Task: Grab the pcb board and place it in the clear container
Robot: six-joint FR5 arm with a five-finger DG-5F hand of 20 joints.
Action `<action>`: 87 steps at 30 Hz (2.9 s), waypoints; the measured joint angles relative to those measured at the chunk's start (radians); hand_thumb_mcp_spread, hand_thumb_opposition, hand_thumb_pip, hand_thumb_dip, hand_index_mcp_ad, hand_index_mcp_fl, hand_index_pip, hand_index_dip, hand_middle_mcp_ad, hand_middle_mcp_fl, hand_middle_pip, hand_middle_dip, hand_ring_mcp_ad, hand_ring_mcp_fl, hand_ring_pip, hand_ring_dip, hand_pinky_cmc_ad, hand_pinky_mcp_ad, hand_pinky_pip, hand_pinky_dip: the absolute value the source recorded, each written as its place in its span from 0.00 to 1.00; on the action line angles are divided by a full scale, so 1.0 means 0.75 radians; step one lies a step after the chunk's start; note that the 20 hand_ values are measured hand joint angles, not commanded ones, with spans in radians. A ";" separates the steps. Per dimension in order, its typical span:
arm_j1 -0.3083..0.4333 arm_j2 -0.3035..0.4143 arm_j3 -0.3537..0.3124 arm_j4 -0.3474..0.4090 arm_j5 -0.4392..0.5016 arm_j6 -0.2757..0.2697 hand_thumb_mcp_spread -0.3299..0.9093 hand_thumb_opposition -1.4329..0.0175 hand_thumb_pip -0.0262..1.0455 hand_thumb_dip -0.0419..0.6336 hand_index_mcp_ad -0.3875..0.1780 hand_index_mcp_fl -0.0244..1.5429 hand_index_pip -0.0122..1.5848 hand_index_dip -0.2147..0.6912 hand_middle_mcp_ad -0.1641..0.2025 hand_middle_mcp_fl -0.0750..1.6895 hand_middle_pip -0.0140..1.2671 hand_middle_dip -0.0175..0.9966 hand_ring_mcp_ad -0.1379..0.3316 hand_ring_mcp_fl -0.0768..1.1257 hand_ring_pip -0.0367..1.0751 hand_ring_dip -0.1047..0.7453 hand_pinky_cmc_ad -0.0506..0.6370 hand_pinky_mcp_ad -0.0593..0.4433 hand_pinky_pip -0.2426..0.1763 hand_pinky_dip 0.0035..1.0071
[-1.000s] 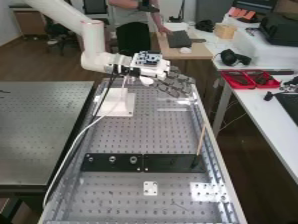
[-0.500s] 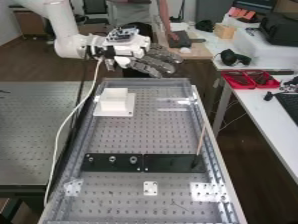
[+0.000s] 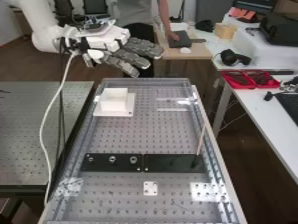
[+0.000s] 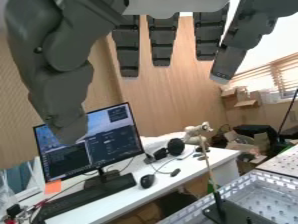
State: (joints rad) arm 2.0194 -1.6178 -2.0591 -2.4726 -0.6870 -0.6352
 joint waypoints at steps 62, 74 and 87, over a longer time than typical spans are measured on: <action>-0.051 0.131 0.017 -0.100 -0.096 -0.143 0.54 0.46 0.57 0.34 0.56 0.14 0.09 0.41 0.63 0.06 0.12 0.14 0.80 0.07 0.11 0.14 0.55 0.51 0.28 0.61; -0.049 0.120 0.029 -0.098 -0.101 -0.141 0.54 0.46 0.57 0.34 0.56 0.14 0.09 0.41 0.63 0.06 0.12 0.14 0.81 0.07 0.11 0.14 0.55 0.51 0.28 0.61; -0.045 0.121 0.035 -0.107 -0.091 -0.141 0.54 0.46 0.57 0.34 0.56 0.14 0.09 0.41 0.64 0.06 0.12 0.14 0.81 0.07 0.11 0.15 0.55 0.51 0.28 0.59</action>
State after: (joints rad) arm 1.9859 -1.5273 -2.0329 -2.5532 -0.7554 -0.7408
